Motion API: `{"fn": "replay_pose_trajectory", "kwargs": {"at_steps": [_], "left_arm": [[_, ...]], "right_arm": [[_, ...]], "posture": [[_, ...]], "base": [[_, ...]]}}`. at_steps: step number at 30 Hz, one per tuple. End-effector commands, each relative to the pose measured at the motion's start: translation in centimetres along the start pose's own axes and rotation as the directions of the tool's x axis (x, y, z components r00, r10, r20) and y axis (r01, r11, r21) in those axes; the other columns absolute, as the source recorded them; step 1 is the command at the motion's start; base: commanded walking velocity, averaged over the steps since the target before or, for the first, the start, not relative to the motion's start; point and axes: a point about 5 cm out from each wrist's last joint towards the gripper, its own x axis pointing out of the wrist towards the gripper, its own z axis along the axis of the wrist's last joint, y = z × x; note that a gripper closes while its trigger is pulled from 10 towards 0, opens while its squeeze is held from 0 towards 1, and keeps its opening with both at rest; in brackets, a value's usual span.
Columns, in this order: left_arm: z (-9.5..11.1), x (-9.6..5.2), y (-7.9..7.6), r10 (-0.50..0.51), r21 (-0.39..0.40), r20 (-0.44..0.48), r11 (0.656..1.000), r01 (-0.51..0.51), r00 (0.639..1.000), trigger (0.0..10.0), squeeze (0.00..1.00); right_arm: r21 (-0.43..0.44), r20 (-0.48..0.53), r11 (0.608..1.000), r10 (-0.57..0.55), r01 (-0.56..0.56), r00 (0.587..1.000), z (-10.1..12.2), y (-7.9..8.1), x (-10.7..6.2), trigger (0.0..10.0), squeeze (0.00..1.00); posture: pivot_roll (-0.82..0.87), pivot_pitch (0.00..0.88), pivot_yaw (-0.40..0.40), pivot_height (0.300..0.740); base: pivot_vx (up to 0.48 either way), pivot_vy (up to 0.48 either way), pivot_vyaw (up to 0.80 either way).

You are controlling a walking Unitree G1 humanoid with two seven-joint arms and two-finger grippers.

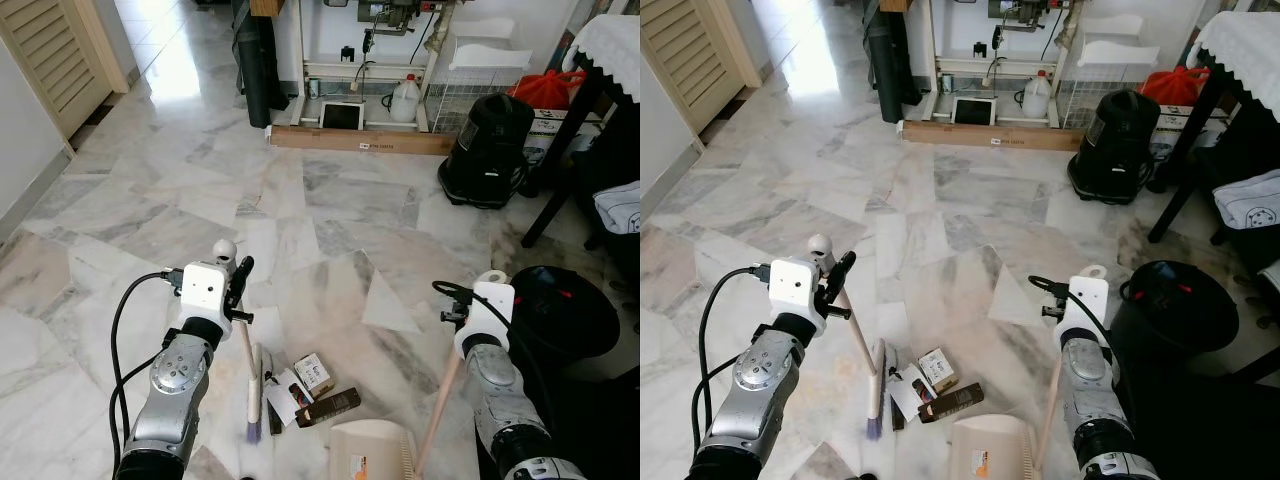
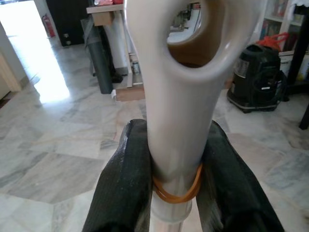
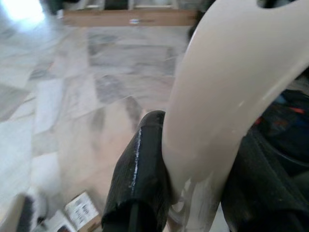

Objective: Sweep floor

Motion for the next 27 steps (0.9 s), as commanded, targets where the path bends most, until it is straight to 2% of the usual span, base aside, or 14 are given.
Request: {"fn": "replay_pose_trajectory", "kwargs": {"at_steps": [1,10,16,19,27], "left_arm": [[1.0,0.4,0.1,-0.006,0.012,0.043,1.0,0.006,0.999,10.0,0.0],[1.0,0.5,-0.2,-0.023,0.005,0.043,1.0,0.023,0.999,10.0,0.0],[1.0,0.5,-0.3,-0.028,0.003,0.042,1.0,0.028,0.999,10.0,0.0],[1.0,0.5,-0.3,-0.032,0.001,0.042,0.999,0.032,0.999,10.0,0.0],[1.0,0.5,-0.5,-0.042,-0.004,0.042,0.999,0.042,0.998,10.0,0.0]], "right_arm": [[-0.012,-0.145,0.995,0.099,-0.102,0.985,-3.1,1.4,-1.0,10.0,0.0],[-0.045,-0.186,0.98,0.18,-0.191,0.966,-3.3,1.6,-1.2,10.0,0.0],[-0.064,-0.228,0.962,0.244,-0.265,0.943,-3.9,1.8,-1.5,10.0,0.0],[-0.093,-0.257,0.94,0.295,-0.328,0.92,-4.3,2.2,-1.8,10.0,0.0],[-0.101,-0.286,0.916,0.346,-0.387,0.894,-4.6,2.2,-2.1,10.0,0.0]], "posture": [[0.05,0.112,0.024,0.74],[0.04,0.113,0.026,0.74],[0.04,0.115,0.026,0.74],[0.04,0.115,0.026,0.74],[0.04,0.116,0.026,0.74]], "base": [[0.0,0.0,0.0],[0.0,0.0,0.0],[0.0,0.0,0.0],[0.0,0.0,0.0],[0.0,0.0,0.0]]}}
